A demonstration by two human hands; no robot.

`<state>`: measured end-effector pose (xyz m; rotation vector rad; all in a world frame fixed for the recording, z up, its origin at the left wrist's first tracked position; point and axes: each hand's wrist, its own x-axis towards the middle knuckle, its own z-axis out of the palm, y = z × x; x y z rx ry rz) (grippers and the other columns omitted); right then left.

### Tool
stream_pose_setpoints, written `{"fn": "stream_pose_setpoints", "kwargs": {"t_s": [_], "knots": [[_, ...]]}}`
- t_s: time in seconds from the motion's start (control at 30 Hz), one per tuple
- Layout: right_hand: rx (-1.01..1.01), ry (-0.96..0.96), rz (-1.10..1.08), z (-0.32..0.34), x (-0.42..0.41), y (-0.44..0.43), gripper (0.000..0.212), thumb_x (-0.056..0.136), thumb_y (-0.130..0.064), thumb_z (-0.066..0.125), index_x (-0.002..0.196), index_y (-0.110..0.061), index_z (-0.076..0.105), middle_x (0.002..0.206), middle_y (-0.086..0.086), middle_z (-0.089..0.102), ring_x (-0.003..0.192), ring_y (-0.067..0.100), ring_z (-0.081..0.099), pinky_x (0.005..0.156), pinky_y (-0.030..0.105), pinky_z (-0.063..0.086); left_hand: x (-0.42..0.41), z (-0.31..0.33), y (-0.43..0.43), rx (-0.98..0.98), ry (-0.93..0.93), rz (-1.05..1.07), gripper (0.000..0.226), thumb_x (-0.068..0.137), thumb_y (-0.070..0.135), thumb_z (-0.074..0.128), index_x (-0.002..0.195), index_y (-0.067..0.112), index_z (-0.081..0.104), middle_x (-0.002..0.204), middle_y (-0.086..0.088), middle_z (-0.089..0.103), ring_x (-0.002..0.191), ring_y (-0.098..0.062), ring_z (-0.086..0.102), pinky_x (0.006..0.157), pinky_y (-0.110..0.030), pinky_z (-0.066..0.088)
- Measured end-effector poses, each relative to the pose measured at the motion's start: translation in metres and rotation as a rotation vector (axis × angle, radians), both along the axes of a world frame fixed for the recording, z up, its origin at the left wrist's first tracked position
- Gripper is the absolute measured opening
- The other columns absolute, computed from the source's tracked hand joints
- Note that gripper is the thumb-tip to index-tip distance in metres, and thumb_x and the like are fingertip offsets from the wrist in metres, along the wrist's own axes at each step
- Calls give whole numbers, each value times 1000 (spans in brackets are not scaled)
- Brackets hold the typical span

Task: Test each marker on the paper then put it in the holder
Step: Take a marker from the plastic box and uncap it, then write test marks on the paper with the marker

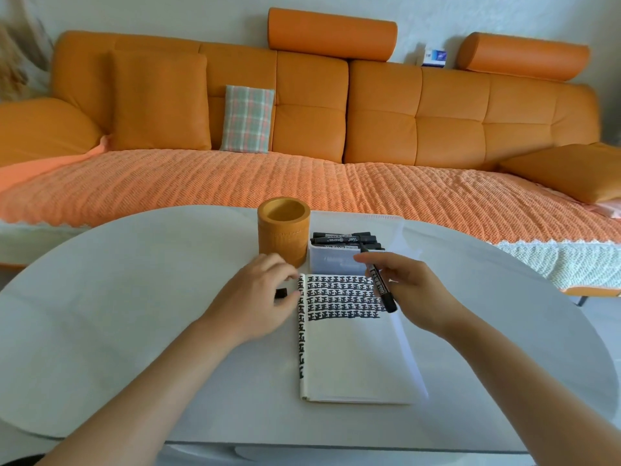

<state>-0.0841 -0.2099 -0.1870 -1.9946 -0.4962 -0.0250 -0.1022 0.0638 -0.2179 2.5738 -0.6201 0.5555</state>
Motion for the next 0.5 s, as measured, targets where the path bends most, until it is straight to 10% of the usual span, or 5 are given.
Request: {"fn": "stream_pose_setpoints", "kwargs": {"t_s": [0.2, 0.5], "knots": [[129, 8, -16, -10, -9, -24, 11, 89, -12, 63, 97, -19, 66, 71, 8, 56, 63, 23, 54, 60, 30, 46, -22, 3, -78, -35, 89, -282, 21, 91, 31, 56, 108, 24, 66, 103, 11, 55, 99, -4, 51, 81, -28, 47], [216, 210, -172, -29, -5, -37, 8, 86, 6, 63, 86, -2, 61, 65, 10, 64, 53, 23, 57, 45, 23, 38, -25, -16, -110, 168, 32, -273, 34, 90, 42, 48, 114, 24, 64, 99, 6, 50, 96, -13, 43, 82, -28, 41]]}}
